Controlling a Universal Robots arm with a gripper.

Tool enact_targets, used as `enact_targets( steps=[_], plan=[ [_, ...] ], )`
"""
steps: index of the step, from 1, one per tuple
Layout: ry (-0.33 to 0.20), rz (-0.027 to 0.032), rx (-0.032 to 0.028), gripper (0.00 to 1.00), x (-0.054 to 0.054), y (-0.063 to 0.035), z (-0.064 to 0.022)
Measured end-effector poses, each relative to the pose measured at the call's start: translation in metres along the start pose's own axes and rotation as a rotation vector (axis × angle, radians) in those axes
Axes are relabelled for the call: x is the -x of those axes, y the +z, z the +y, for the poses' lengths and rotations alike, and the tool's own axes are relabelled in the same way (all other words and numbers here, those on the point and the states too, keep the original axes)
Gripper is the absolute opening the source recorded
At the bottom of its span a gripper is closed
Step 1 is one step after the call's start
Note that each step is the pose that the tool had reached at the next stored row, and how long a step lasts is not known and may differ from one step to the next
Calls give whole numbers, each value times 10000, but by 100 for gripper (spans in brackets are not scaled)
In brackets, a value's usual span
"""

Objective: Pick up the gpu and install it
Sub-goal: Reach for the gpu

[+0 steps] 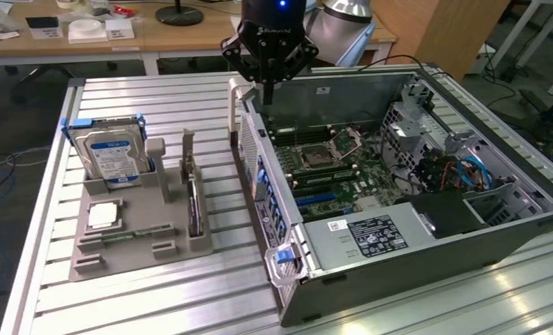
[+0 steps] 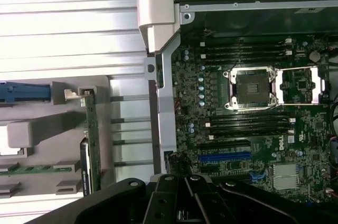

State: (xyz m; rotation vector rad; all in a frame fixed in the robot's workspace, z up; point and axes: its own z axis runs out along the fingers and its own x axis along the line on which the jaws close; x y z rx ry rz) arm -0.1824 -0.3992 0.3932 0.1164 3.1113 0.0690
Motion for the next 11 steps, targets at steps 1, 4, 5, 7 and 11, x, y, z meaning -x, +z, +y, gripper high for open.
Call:
enact_targets(
  steps=[1, 4, 5, 7, 11],
  plan=[
    [0, 1, 0, 11, -13, -1, -1],
    [1, 0, 0, 11, -47, -1, -5],
    [0, 0, -1, 11, -57, -2, -6],
    [0, 1, -1, 11, -78, -3, -10],
    [0, 0, -1, 11, -120, -4, -17]
  ],
)
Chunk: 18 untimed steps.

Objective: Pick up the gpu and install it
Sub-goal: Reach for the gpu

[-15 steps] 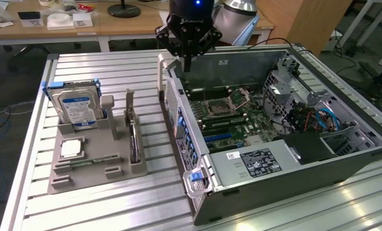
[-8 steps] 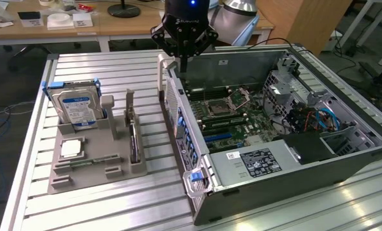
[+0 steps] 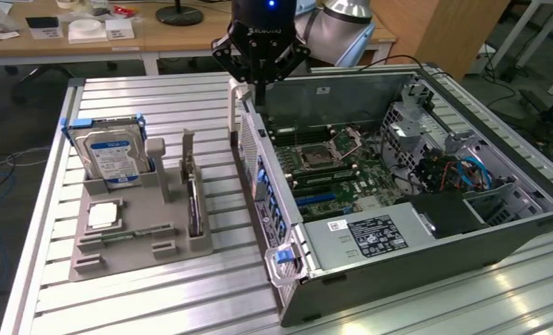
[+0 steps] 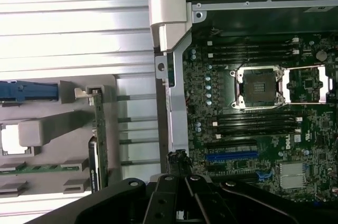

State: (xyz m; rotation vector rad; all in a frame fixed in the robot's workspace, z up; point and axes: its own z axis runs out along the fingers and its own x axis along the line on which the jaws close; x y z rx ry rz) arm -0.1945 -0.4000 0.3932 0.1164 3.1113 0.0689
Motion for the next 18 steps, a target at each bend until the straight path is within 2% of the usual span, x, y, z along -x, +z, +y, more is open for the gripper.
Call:
enact_targets(
  steps=[18],
  plan=[
    [0, 0, 0, 11, -197, -7, -35]
  ],
)
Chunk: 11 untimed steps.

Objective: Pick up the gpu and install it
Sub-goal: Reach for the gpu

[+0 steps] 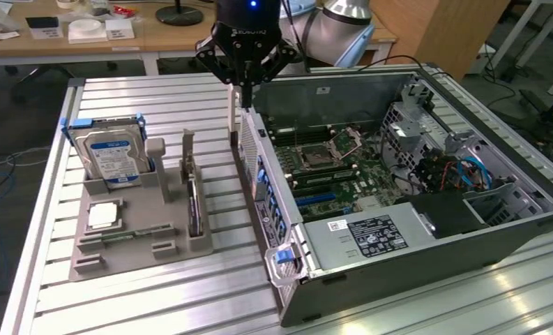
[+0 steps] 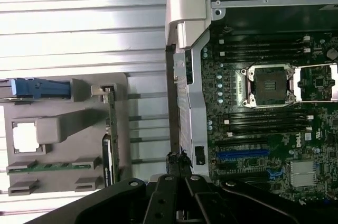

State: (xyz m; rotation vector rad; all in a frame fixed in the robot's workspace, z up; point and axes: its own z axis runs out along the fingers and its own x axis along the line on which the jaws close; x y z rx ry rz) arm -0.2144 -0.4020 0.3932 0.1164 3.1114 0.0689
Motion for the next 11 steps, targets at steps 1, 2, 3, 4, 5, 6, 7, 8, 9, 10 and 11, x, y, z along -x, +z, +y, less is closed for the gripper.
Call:
enact_targets(
  steps=[1, 2, 3, 4, 5, 6, 7, 8, 9, 10, 11],
  plan=[
    [0, 0, 0, 11, -13, -1, -2],
    [0, 0, 0, 11, -28, -1, -4],
    [0, 0, 0, 11, -44, -1, -6],
    [1, -1, 1, 11, -59, -1, -8],
    [0, 0, 0, 11, -75, -2, -11],
    [0, 0, 1, 11, -90, -3, -14],
    [0, -1, 1, 11, -102, -3, -16],
    [-1, 0, 0, 11, -114, -4, -18],
    [-5, 0, 0, 11, -128, -4, -21],
    [-16, 0, 2, 11, -141, -4, -24],
    [-33, 1, 1, 11, -152, -5, -26]
  ],
)
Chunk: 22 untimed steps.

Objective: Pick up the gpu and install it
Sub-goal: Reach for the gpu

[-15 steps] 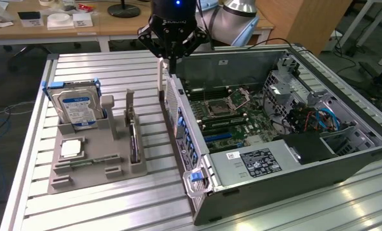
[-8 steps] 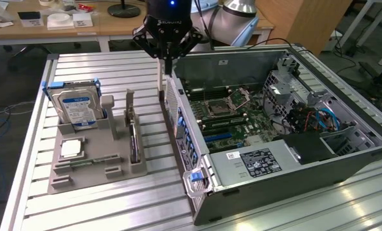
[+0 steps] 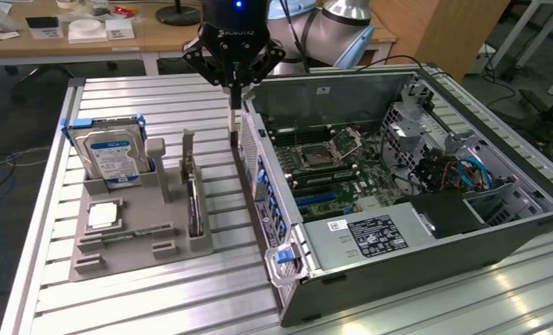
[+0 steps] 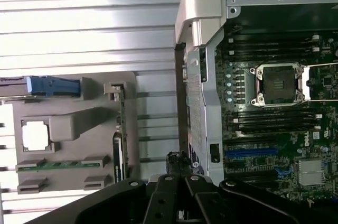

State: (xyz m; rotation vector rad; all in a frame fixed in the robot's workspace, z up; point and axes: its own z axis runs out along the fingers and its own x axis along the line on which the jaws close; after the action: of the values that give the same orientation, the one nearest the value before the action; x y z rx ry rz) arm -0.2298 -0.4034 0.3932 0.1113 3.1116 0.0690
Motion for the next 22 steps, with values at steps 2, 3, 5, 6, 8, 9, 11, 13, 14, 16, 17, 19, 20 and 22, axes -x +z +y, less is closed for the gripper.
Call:
enact_targets(
  steps=[2, 3, 5, 6, 8, 9, 11, 13, 14, 16, 17, 19, 20, 22],
  plan=[
    [-88, 4, 2, 11, -20, 0, -2],
    [-154, 7, 4, 11, -30, 0, -3],
    [-417, 18, 11, 11, -52, 1, -4],
    [-478, 21, 12, 11, -67, 0, -6],
    [-513, 24, 12, 11, -110, -2, -12],
    [-522, 24, 13, 11, -136, -2, -16],
    [-534, 24, 14, 11, -196, -4, -28],
    [-537, 25, 21, 11, -248, -6, -50],
    [-539, 25, 27, 11, -270, -7, -62],
    [-540, 25, 37, 11, -312, -10, -90],
    [-541, 26, 42, 11, -331, -11, -106],
    [-541, 25, 51, 11, -372, -13, -138],
    [-542, 26, 54, 11, -392, -15, -154],
    [-544, 27, 58, 11, -440, -18, -185]
  ],
)
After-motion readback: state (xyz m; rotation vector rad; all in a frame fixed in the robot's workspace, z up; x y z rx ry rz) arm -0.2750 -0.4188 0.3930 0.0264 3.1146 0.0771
